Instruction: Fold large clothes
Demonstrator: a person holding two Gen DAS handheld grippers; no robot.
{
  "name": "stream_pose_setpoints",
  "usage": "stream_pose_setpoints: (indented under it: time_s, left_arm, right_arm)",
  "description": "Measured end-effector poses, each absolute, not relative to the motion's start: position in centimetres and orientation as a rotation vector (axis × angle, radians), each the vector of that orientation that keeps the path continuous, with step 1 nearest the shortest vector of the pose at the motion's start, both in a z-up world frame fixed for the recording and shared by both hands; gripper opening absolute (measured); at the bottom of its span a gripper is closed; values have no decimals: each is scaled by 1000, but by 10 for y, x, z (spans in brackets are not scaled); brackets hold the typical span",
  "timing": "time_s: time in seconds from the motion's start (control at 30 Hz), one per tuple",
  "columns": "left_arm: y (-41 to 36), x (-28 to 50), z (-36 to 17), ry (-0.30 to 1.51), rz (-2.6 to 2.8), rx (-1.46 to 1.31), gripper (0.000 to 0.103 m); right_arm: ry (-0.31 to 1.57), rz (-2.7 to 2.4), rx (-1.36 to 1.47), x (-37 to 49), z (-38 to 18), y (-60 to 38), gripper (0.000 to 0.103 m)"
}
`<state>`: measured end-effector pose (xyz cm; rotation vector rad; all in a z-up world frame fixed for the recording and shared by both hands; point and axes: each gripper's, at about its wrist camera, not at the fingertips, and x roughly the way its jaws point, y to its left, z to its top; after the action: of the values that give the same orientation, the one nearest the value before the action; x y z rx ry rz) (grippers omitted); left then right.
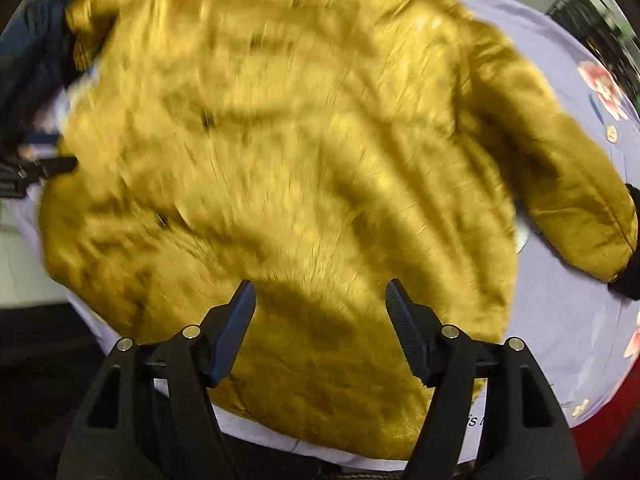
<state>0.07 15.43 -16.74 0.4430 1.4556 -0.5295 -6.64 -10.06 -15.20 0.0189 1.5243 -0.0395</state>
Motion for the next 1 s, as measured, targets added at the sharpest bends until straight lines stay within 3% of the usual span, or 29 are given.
stream_pose_setpoints:
  time_s: [0.1,0.23,0.27,0.4,0.7,1.0]
  left_arm:
    - [153,-8,-188,1464,-495,503,98]
    - [142,-9,-198,1454,-476,543,98]
    - [140,-7,-200,1458,-470,534,99]
    - [132,7,-204,1505,-421,475,99]
    - [119,-3,-201,1455,-365,486,98]
    - [101,-13,-150,1389,-319,476,97]
  right_arm:
    - [1611,-18,14,-76,-181,-93,68]
    - [1606,-61,-105,-72,-188,-84,96]
    - [1616,-71,-107,-71,-191,-85,98]
    - [1665,-55,48,-58,-201,-101,99]
    - [1644,-30,37,-67,-200,-97,99]
    - [1304,-277,367,-89,-114,-205,98]
